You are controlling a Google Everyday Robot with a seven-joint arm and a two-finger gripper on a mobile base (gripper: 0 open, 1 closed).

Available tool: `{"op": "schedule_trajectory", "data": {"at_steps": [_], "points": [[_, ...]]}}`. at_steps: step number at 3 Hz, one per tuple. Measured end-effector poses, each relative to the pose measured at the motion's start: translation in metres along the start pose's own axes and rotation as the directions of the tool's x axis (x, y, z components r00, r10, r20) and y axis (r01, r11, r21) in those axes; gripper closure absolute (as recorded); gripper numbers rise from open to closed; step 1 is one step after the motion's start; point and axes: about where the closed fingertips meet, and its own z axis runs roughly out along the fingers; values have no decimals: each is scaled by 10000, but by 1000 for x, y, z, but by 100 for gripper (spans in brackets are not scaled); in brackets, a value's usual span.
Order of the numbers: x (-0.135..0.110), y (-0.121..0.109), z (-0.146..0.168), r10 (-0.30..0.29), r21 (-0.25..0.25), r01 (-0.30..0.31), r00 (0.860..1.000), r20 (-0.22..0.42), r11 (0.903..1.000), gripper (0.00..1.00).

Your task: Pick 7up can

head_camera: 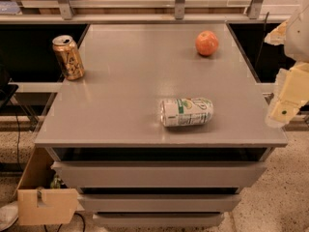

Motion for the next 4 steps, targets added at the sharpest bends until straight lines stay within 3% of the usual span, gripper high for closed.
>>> {"op": "schedule_trajectory", "data": {"at_steps": [1,2,3,4], "points": [[0,0,0,0,2,0,10000,1,10000,0],[-18,2,12,-781,-268,775,9967,-220,9966,0],[-47,7,44,-1983,-974,1935,9793,-418,9763,0],[-71,16,78,-2965,-1642,2838,9533,-583,9447,0]]}}
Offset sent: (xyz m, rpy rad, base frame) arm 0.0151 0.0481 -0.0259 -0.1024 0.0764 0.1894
